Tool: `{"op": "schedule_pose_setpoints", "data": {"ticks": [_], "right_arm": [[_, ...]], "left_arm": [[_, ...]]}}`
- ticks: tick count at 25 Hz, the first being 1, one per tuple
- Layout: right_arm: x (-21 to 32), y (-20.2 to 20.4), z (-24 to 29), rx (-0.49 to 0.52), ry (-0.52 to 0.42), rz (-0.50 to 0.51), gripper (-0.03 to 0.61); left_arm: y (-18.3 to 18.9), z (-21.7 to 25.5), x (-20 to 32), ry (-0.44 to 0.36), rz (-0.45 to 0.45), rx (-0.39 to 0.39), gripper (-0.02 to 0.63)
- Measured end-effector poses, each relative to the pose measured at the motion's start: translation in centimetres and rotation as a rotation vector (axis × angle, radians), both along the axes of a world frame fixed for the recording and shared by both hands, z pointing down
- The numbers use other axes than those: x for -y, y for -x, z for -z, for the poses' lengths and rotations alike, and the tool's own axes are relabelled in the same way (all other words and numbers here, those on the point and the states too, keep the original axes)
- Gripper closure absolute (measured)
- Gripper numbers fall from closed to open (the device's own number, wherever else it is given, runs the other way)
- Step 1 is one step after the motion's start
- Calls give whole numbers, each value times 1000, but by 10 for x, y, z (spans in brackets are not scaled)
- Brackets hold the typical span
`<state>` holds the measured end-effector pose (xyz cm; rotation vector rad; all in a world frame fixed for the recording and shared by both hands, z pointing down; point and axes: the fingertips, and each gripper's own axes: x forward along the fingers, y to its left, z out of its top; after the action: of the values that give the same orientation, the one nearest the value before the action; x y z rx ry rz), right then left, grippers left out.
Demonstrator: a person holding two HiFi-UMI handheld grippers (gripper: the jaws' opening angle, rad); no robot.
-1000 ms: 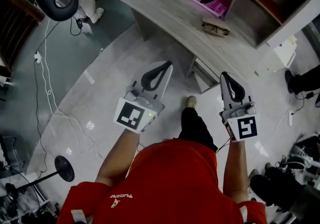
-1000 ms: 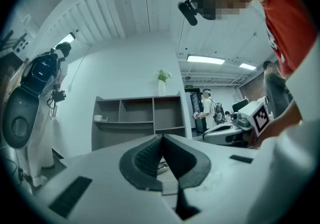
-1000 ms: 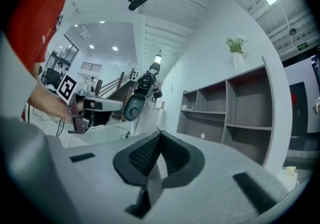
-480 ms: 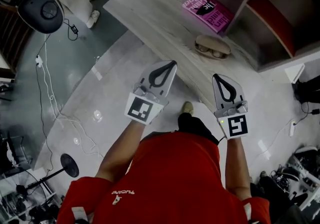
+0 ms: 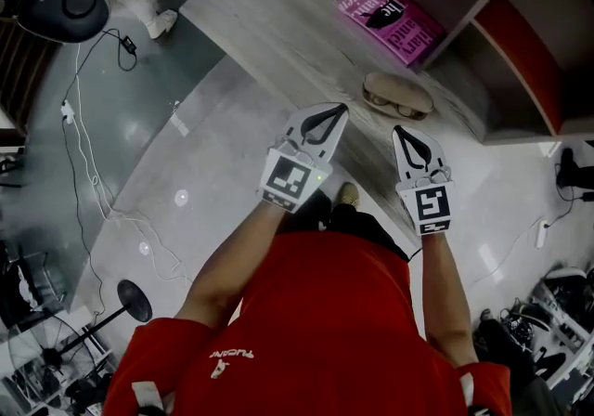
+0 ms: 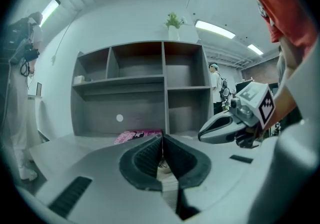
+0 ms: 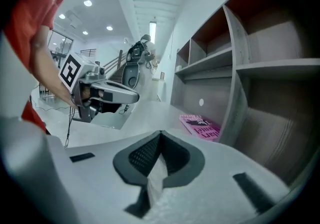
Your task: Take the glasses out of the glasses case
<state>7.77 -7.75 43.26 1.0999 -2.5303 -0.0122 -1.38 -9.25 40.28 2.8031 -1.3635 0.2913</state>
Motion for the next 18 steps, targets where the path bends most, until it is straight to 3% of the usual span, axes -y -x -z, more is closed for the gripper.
{"op": "schedule_pose_setpoints", "data": {"ticks": [8, 18], "right_arm": [[27, 1, -35, -68, 81, -81, 574], [43, -5, -53, -94, 118, -125, 574]], "left_arm": [[-11, -45, 34, 94, -110, 86, 603], [-29, -92, 54, 237, -172, 163, 601]]}}
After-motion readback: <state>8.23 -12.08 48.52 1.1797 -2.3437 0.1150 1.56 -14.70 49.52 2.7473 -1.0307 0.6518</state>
